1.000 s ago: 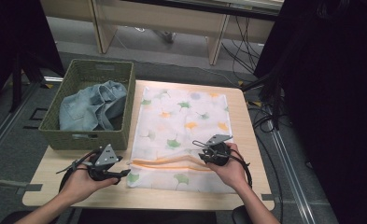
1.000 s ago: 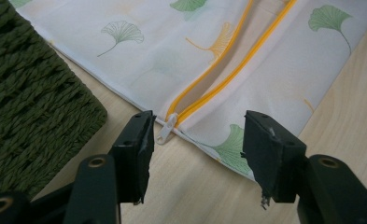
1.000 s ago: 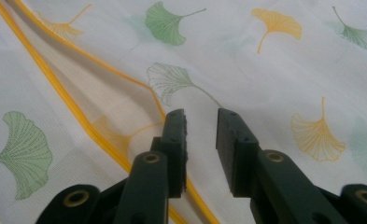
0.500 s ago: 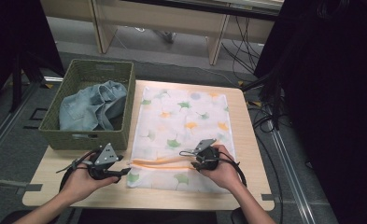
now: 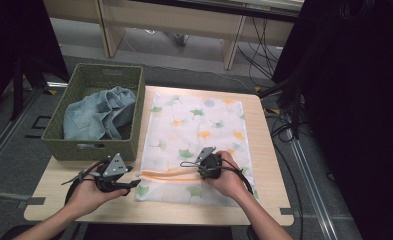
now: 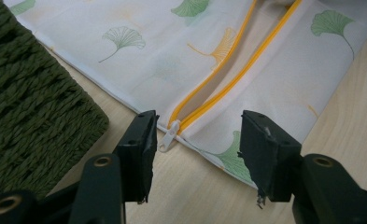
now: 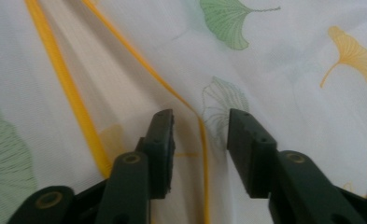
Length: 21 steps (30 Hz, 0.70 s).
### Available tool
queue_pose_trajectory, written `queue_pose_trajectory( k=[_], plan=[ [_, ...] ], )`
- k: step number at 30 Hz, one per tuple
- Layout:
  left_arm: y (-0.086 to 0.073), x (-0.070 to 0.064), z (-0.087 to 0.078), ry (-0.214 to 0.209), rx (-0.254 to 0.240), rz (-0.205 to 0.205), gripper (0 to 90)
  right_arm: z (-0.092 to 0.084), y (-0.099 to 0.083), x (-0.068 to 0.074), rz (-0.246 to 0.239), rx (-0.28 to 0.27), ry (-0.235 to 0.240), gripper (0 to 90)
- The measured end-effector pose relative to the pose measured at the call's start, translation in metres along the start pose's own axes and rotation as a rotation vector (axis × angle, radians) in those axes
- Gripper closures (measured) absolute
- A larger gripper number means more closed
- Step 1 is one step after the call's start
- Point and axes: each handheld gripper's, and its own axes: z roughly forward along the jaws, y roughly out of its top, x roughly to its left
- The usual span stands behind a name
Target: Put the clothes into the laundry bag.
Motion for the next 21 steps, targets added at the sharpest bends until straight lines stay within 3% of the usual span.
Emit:
queue_pose_trajectory(
  k=[5, 10, 14, 21],
  plan=[
    [0.001, -0.002, 0.002, -0.007, 0.000, 0.007, 46.0, 0.010, 0.006, -0.008, 0.002, 0.023, 0.005, 71.9],
    [0.000, 0.000, 0.001, 0.000, -0.003, 0.004, 46.0, 0.011, 0.013, -0.012, -0.001, 0.018, 0.032, 86.9],
    [0.001, 0.001, 0.000, 0.008, -0.013, 0.004, 46.0, -0.004, 0.019, -0.016, 0.020, -0.036, 0.036, 88.7],
    [0.002, 0.002, -0.002, 0.017, -0.026, -0.003, 45.9, -0.038, 0.035, -0.031, 0.044, -0.151, -0.014, 89.6]
  ],
)
